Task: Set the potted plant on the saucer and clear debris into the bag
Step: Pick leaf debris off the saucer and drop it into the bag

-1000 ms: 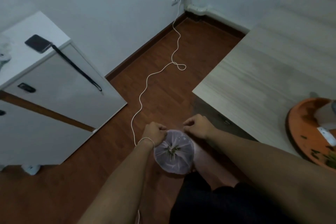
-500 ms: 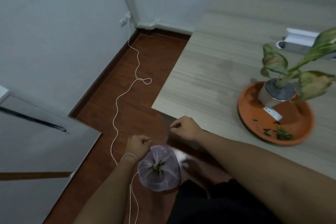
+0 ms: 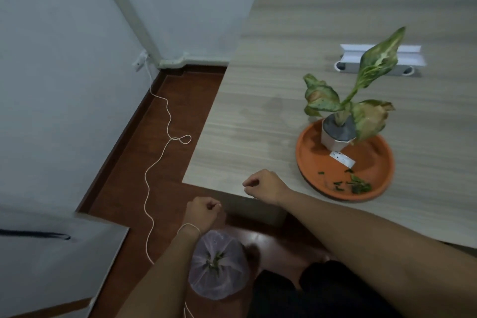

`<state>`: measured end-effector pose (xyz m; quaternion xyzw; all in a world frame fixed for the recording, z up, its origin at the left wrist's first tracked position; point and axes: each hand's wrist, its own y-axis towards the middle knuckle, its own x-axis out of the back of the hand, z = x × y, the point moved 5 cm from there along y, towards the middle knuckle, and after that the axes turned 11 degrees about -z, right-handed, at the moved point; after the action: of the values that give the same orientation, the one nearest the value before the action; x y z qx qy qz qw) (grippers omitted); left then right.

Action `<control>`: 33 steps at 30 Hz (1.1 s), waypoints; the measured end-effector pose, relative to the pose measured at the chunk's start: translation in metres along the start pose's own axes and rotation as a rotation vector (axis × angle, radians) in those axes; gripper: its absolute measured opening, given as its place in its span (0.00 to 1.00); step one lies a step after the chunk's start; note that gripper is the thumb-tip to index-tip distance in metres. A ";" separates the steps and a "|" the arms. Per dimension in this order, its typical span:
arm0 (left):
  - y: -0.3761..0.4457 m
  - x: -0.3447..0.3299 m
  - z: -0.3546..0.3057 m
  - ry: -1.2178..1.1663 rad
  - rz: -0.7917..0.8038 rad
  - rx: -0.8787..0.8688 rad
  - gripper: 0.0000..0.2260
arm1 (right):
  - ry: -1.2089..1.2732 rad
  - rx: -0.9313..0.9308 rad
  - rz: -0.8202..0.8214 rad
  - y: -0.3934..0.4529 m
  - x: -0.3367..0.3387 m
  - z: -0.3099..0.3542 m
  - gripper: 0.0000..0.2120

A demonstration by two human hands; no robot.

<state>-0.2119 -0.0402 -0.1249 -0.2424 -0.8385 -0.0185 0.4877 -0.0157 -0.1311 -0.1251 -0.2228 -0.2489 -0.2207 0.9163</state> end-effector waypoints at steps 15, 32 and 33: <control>0.018 -0.055 -0.121 -0.021 0.089 -0.196 0.04 | 0.157 -0.093 -0.148 -0.018 0.096 -0.070 0.13; 0.018 -0.138 -0.268 0.077 0.307 -0.433 0.15 | -0.024 -0.163 -0.384 -0.029 0.211 -0.159 0.17; 0.018 -0.145 -0.274 0.111 0.335 -0.438 0.17 | -0.099 -0.153 -0.371 -0.029 0.218 -0.164 0.18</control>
<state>0.0767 -0.1540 -0.1050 -0.4758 -0.7349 -0.1318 0.4649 0.1975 -0.3030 -0.1230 -0.2527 -0.3130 -0.3925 0.8271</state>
